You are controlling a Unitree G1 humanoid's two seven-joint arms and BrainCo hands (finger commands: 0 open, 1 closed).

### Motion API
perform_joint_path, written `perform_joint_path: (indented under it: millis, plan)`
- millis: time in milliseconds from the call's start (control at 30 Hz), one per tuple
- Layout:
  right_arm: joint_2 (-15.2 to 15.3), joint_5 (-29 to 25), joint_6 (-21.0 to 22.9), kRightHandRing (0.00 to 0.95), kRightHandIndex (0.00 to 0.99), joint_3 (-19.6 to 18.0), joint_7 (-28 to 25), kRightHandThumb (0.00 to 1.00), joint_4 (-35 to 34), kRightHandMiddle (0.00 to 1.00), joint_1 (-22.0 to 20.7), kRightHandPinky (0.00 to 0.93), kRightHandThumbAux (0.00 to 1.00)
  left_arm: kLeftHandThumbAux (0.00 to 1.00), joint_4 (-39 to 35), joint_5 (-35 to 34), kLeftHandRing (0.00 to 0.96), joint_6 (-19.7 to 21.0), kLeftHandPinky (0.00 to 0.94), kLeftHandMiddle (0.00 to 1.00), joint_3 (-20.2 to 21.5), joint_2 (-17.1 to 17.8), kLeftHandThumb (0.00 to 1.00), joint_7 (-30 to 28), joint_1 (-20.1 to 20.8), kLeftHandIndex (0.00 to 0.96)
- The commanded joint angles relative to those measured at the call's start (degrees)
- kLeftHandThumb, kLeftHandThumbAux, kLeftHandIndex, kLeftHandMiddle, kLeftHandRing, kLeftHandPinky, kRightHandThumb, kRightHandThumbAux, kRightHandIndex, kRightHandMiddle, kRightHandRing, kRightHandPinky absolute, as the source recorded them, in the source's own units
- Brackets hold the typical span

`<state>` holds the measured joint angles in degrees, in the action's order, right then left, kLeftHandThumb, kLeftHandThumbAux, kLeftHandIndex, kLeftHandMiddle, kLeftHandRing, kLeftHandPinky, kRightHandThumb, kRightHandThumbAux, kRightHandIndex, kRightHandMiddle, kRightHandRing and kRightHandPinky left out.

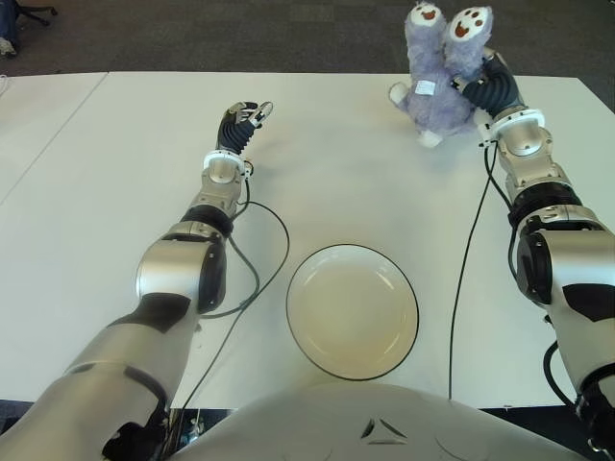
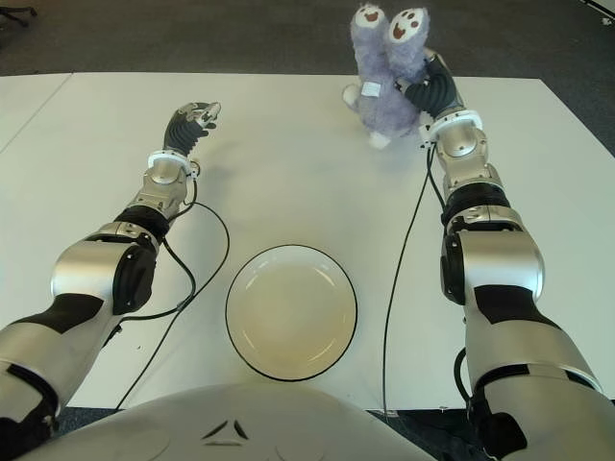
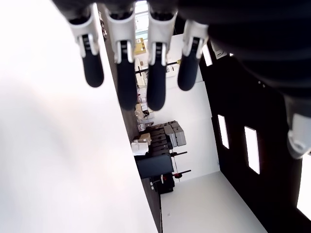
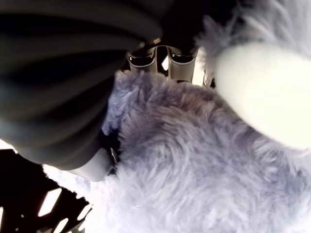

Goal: Put the doll into the plate.

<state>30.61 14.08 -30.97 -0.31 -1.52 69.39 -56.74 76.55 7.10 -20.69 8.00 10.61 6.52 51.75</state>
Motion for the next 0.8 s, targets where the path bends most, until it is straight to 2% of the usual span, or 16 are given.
perform_joint_path:
  millis: [33, 133, 233, 367, 633, 700, 800]
  plan:
    - [1.2, 0.4, -4.5, 0.855, 0.441, 0.1, 2.7, 0.712, -4.1, 0.849, -1.7, 0.864, 0.711, 0.465, 0.0, -0.3, 0.318, 1.2, 0.226, 0.328, 0.3, 0.4, 0.0, -0.3, 0.0, 0.264]
    - [2.1, 0.8, -6.5, 0.857, 0.441, 0.1, 4.5, 0.712, -7.0, 0.852, -2.2, 0.855, 0.711, 0.465, 0.1, -0.2, 0.314, 1.3, 0.225, 0.325, 0.2, 0.4, 0.0, -0.2, 0.0, 0.264]
    - [2.8, 0.9, -8.0, 0.863, 0.441, 0.0, 5.5, 0.712, -9.1, 0.857, -1.9, 0.861, 0.711, 0.469, 0.1, -0.2, 0.316, 1.5, 0.268, 0.324, 0.2, 0.4, 0.0, -0.3, 0.0, 0.266]
    - [3.9, 1.0, -10.0, 0.87, 0.441, -0.5, 6.6, 0.712, -13.3, 0.865, -0.7, 0.871, 0.71, 0.478, 0.2, -0.4, 0.311, 1.7, 0.245, 0.323, 0.3, 0.3, 0.0, -0.4, 0.0, 0.267]
    - [5.6, -1.5, -11.1, 0.865, 0.441, -2.9, 4.9, 0.712, -23.2, 0.857, 3.1, 0.857, 0.709, 0.484, 0.2, -0.3, 0.301, 1.9, 0.239, 0.313, 0.3, 0.3, 0.0, -0.3, 0.1, 0.255]
    - [5.6, -1.3, -12.1, 0.869, 0.442, -3.1, 5.1, 0.709, -25.0, 0.851, 4.6, 0.851, 0.708, 0.501, 0.2, -0.3, 0.308, 2.1, 0.291, 0.317, 0.2, 0.2, 0.0, -0.1, 0.2, 0.259]
    - [5.3, -1.8, -13.9, 0.87, 0.442, -3.6, 4.5, 0.708, -30.0, 0.85, 9.1, 0.855, 0.708, 0.517, 0.2, -0.4, 0.31, 2.1, 0.299, 0.317, 0.3, 0.3, 0.0, -0.2, 0.2, 0.263]
